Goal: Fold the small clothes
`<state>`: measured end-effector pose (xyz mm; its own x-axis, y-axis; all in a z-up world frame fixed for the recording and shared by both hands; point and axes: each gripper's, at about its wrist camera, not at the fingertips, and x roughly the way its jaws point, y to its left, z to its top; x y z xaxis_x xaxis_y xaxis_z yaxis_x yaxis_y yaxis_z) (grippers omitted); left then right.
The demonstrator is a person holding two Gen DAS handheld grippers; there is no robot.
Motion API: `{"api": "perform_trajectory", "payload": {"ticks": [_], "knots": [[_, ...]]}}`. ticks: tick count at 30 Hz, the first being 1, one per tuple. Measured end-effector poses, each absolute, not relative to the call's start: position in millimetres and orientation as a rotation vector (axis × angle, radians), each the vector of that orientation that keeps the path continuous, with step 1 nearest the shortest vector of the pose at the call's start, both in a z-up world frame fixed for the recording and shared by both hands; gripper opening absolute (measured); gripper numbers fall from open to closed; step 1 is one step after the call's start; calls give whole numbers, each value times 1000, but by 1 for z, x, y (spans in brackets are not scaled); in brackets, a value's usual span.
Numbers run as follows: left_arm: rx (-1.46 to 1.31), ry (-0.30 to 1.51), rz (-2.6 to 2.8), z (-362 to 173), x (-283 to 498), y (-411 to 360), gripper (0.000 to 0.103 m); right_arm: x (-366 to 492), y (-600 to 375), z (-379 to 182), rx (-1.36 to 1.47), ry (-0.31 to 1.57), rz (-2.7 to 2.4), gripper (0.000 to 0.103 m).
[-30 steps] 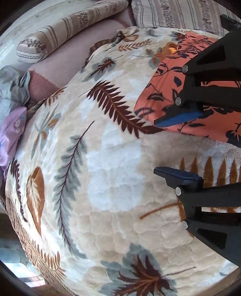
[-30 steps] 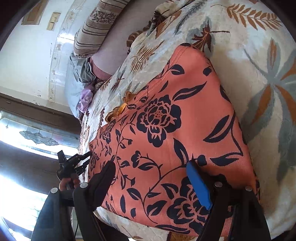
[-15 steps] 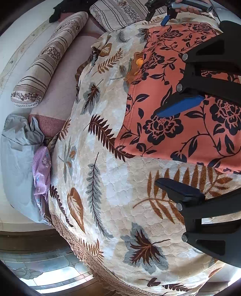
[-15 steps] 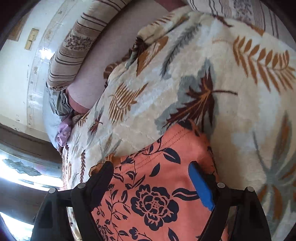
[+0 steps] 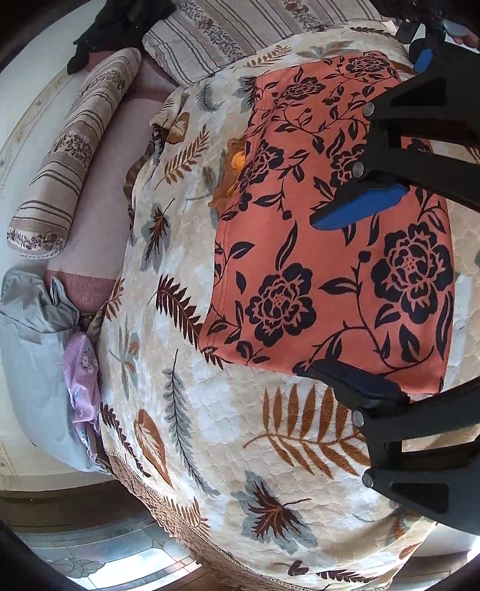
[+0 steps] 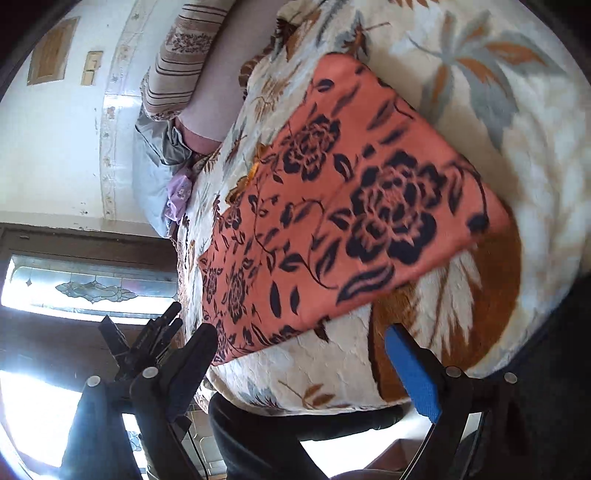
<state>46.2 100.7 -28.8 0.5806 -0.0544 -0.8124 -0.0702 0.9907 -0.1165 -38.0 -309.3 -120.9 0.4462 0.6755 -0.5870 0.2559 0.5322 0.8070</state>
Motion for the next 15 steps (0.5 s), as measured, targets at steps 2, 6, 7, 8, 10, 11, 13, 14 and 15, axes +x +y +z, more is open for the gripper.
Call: {"api": "perform_trajectory", "payload": {"ticks": [2, 6, 7, 8, 10, 11, 13, 14, 15], "knots": [[-144, 946, 4, -27, 41, 95, 78, -40, -316, -132, 1085, 1104, 287, 94], [-149, 963, -18, -33, 31, 85, 79, -32, -337, -140, 1182, 1021, 219, 94], [-149, 970, -22, -37, 30, 82, 79, -29, -343, -142, 1203, 1005, 193, 94], [-147, 983, -25, -43, 29, 78, 79, -28, -349, -146, 1230, 995, 150, 94], [-142, 1019, -38, -56, 29, 70, 79, -24, -359, -152, 1311, 948, 143, 94], [-140, 1033, -44, -62, 30, 66, 79, -23, -363, -153, 1337, 932, 124, 94], [-136, 1055, -52, -70, 32, 57, 79, -19, -368, -148, 1346, 899, 115, 94], [-134, 1059, -55, -72, 33, 53, 79, -16, -370, -146, 1328, 890, 108, 94], [-133, 1056, -60, -72, 35, 49, 79, -13, -371, -145, 1325, 889, 103, 94]]}}
